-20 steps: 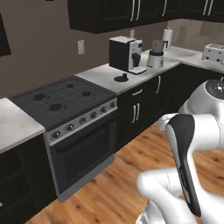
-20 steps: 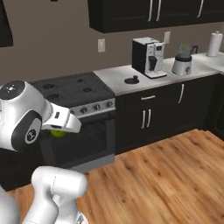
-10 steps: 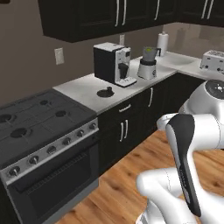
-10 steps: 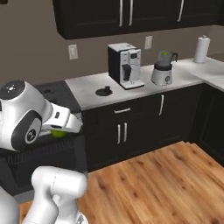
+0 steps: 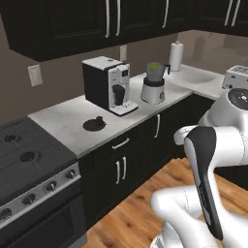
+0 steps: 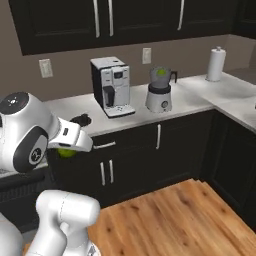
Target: Grab the limes from the fridge, place them in the blender, close the lid, and turn on the blender to create a marinade.
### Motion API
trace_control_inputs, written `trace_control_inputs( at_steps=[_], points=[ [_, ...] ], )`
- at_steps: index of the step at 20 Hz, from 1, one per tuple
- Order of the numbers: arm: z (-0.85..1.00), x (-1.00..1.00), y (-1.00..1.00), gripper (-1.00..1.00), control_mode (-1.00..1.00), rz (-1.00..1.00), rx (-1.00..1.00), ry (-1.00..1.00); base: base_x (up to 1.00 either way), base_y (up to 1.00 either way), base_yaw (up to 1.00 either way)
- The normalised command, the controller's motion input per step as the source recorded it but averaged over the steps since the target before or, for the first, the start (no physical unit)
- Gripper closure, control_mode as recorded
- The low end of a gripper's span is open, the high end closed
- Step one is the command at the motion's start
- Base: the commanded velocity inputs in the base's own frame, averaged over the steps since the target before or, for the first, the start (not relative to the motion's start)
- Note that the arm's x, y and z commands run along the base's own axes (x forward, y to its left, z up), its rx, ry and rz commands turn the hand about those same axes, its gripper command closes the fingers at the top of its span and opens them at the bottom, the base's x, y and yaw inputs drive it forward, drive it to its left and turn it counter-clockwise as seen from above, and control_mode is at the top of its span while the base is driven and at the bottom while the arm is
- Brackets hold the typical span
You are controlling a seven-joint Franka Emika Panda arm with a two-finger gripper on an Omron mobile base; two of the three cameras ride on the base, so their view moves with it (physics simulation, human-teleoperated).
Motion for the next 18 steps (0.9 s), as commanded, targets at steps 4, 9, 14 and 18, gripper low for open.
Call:
trace_control_inputs(
  at_steps=[4,9,14,18],
  points=[
    [0.00,0.00,0.00,1.00,1.00,0.00,0.00,0.00,1.00,-0.46,0.12],
    [0.00,0.00,0.00,1.00,1.00,0.00,0.00,0.00,1.00,-0.36,0.15],
    [0.00,0.00,0.00,1.00,1.00,0.00,0.00,0.00,0.84,-0.28,0.20],
    [0.00,0.00,0.00,1.00,1.00,0.00,0.00,0.00,0.59,-0.03,0.18]
  ],
)
